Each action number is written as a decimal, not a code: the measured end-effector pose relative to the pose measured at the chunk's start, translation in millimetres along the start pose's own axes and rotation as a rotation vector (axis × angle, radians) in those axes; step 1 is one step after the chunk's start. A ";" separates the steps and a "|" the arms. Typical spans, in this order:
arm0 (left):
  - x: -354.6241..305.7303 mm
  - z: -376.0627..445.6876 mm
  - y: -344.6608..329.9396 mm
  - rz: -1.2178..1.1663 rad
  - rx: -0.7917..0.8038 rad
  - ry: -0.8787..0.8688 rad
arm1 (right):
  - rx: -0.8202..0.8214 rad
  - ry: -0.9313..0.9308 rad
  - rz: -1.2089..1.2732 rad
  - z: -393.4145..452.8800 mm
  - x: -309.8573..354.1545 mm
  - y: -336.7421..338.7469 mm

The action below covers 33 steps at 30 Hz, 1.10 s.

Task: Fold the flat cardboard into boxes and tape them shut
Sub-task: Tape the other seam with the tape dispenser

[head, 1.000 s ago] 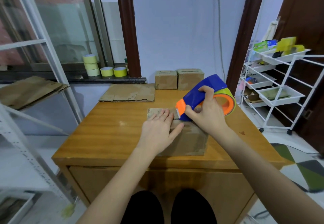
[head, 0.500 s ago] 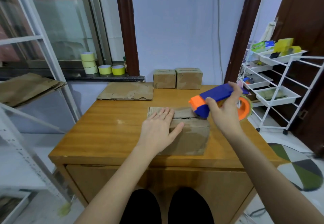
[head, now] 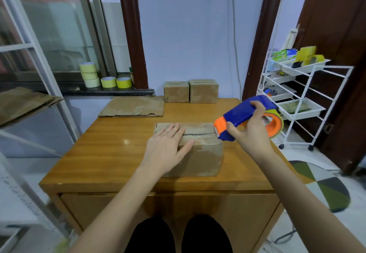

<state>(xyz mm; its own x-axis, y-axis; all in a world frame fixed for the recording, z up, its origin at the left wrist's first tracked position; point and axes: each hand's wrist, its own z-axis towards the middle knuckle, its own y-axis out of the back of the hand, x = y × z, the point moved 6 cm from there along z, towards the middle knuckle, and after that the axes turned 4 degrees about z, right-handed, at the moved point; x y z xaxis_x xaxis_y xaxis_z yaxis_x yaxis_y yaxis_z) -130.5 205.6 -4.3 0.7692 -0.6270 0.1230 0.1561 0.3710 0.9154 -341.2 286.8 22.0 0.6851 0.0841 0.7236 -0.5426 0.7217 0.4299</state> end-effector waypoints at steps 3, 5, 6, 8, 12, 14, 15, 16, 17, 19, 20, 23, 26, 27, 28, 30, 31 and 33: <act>11.3 -1.5 1.5 -0.004 0.016 0.009 | 0.017 0.005 -0.024 1.9 9.0 -13.0; 26.3 -2.1 4.4 -0.031 0.066 0.048 | 0.029 0.019 -0.034 3.8 16.5 -24.9; 31.6 -1.6 6.4 -0.039 0.106 0.056 | 0.028 0.022 -0.039 4.5 18.4 -29.2; 33.1 1.5 14.4 0.022 0.158 0.028 | 0.014 0.011 -0.049 6.0 20.3 -35.5; -13.9 20.9 18.2 -0.044 0.128 -0.109 | -0.032 0.004 -0.002 6.7 18.7 -37.6; -36.8 27.4 9.2 -0.127 0.146 -0.118 | -0.051 -0.010 0.077 4.8 16.3 -35.8; -43.1 28.0 4.2 -0.125 0.140 -0.123 | -0.060 -0.026 0.124 2.3 13.6 -35.2; -45.5 27.5 0.0 -0.111 0.126 -0.122 | -0.075 -0.041 0.183 -0.6 10.1 -34.2; -45.3 25.8 -2.8 -0.095 0.112 -0.116 | -0.092 -0.055 0.253 -4.1 6.3 -33.0; -44.0 23.5 -4.9 -0.048 0.088 -0.115 | -0.137 -0.077 0.368 -10.7 -2.6 -30.2; -43.8 23.4 -4.9 -0.037 0.077 -0.114 | -0.164 -0.095 0.416 -13.0 -7.2 -29.6; -45.2 24.7 -2.8 -0.035 0.068 -0.090 | -0.227 -0.186 0.537 -15.6 -18.2 -30.2; -45.0 25.1 -1.7 -0.050 0.052 -0.085 | -0.276 -0.227 0.551 -13.6 -27.5 -31.1; -44.7 24.9 -2.3 -0.055 0.046 -0.085 | -0.283 -0.230 0.545 -12.3 -29.3 -30.2; -44.8 24.9 -2.5 -0.060 0.039 -0.086 | -0.286 -0.234 0.538 -10.3 -32.4 -28.4; -44.9 25.0 -2.0 -0.064 0.031 -0.088 | -0.291 -0.238 0.525 -7.4 -38.1 -21.6; -44.8 25.0 -1.5 -0.067 0.028 -0.091 | -0.297 -0.244 0.519 -7.5 -41.2 -15.7; -44.6 25.3 -1.6 -0.066 0.018 -0.106 | -0.340 -0.264 0.505 -10.5 -50.9 -0.1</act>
<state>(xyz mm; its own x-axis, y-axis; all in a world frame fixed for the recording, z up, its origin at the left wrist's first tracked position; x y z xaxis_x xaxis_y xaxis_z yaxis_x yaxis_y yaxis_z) -180.8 215.6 -1.6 0.6875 -0.7191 0.1009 0.1929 0.3148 0.9294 -370.9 289.7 -20.6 0.2218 0.3290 0.9179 -0.5522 0.8182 -0.1598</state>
